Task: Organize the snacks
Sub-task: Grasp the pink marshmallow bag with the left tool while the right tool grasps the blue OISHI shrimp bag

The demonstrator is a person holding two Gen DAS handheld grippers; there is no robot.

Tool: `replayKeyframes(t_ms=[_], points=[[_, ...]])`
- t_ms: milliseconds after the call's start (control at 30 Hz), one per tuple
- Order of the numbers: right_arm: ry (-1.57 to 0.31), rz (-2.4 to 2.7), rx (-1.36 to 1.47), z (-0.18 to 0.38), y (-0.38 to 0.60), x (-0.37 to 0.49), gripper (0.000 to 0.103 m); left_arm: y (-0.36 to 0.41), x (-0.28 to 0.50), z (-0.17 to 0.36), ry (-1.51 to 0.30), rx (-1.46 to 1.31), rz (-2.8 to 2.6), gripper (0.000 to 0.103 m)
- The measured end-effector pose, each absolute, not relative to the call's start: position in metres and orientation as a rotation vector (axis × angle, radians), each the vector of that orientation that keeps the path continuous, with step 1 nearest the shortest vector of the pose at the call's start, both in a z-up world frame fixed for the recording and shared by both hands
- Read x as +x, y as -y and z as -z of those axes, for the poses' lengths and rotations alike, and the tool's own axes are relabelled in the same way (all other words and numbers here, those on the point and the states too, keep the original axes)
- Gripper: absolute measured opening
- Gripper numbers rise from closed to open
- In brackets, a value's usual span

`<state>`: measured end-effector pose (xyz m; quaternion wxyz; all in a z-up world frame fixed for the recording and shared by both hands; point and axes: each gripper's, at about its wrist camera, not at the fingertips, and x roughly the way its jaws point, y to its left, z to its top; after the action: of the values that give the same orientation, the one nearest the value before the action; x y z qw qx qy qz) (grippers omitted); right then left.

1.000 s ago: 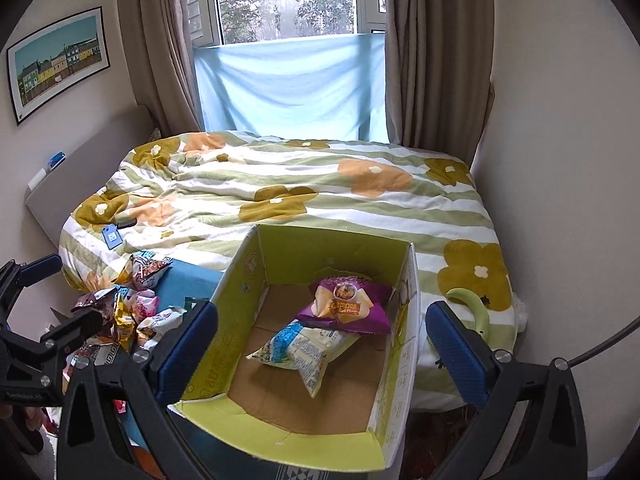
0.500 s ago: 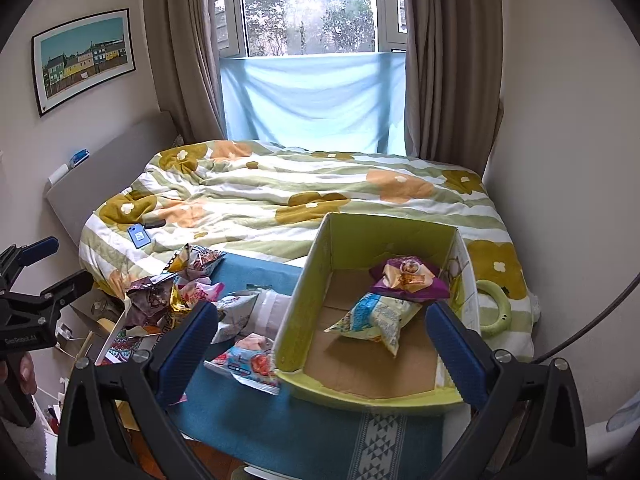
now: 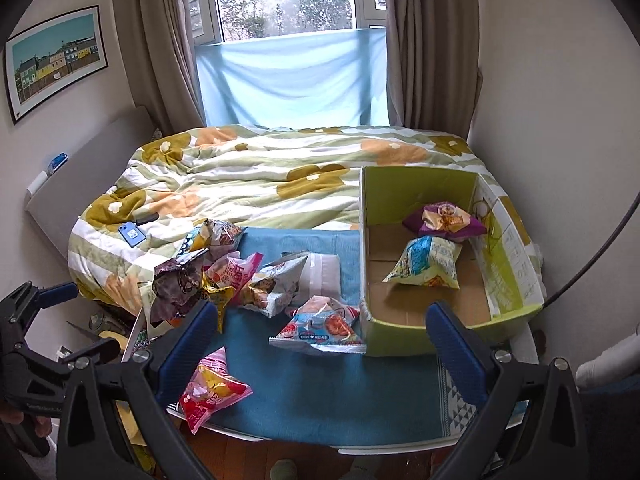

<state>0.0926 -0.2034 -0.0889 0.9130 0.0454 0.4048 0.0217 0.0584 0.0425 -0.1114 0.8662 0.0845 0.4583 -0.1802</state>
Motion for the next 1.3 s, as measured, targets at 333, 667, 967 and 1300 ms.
replayKeyframes(t_ms=[333, 667, 967, 1300], points=[[-0.957, 0.013, 0.196, 0.184, 0.191, 0.104, 0.103, -0.028, 0.071, 0.219, -1.133, 0.156, 0.458, 0.102], [-1.006, 0.032, 0.404, 0.243, 0.197, 0.129, 0.103, -0.011, 0.084, 0.283, -1.259, 0.201, 0.453, 0.102], [-1.026, 0.105, 0.464, 0.263, 0.202, 0.158, 0.103, -0.008, 0.106, 0.31, -1.298, 0.22, 0.46, 0.102], [-1.013, 0.162, 0.576, 0.28, 0.217, 0.176, 0.103, 0.003, 0.125, 0.313, -1.265, 0.276, 0.464, 0.08]])
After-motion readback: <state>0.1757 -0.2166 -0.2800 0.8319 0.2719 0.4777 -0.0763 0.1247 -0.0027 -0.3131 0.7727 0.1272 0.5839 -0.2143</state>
